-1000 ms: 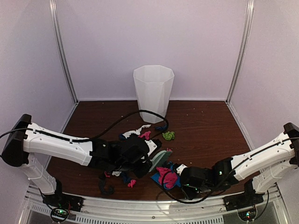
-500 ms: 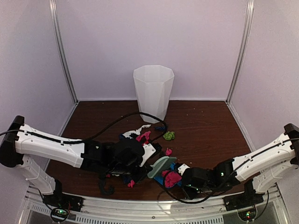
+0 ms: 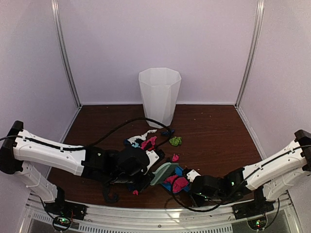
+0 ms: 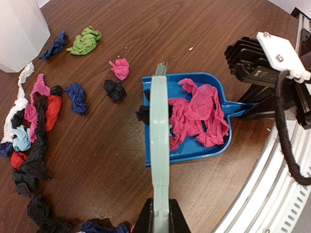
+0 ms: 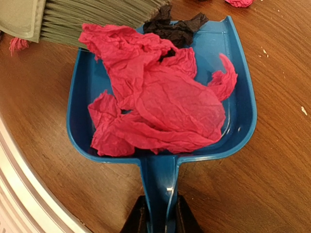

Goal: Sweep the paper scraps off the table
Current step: Sweep the paper scraps into the dustpan.

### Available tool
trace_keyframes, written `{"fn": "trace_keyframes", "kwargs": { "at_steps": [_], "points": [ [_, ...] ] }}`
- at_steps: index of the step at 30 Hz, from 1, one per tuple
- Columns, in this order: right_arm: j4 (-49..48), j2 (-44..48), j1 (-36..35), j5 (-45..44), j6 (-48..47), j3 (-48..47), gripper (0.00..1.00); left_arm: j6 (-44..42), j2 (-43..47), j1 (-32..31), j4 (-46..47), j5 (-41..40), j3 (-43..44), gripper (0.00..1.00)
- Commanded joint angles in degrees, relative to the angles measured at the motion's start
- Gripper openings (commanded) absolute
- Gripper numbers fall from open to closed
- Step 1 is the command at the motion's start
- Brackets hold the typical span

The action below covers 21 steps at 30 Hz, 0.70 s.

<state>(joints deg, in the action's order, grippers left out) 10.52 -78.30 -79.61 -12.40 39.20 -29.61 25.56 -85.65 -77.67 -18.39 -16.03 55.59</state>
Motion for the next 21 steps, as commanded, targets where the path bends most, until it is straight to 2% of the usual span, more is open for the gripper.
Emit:
{"fn": "trace_keyframes", "kwargs": {
  "at_steps": [1, 21],
  "points": [
    [-3.1, 0.1, 0.5, -3.7, 0.3, 1.3, 0.00, 2.5, 3.2, -1.5, -2.5, -4.5, 0.0, 0.00],
    [-13.3, -1.2, 0.4, -7.4, -0.9, 2.4, 0.00, 9.5, 17.5, -4.6, -9.0, -13.2, -3.3, 0.00]
  ]
}}
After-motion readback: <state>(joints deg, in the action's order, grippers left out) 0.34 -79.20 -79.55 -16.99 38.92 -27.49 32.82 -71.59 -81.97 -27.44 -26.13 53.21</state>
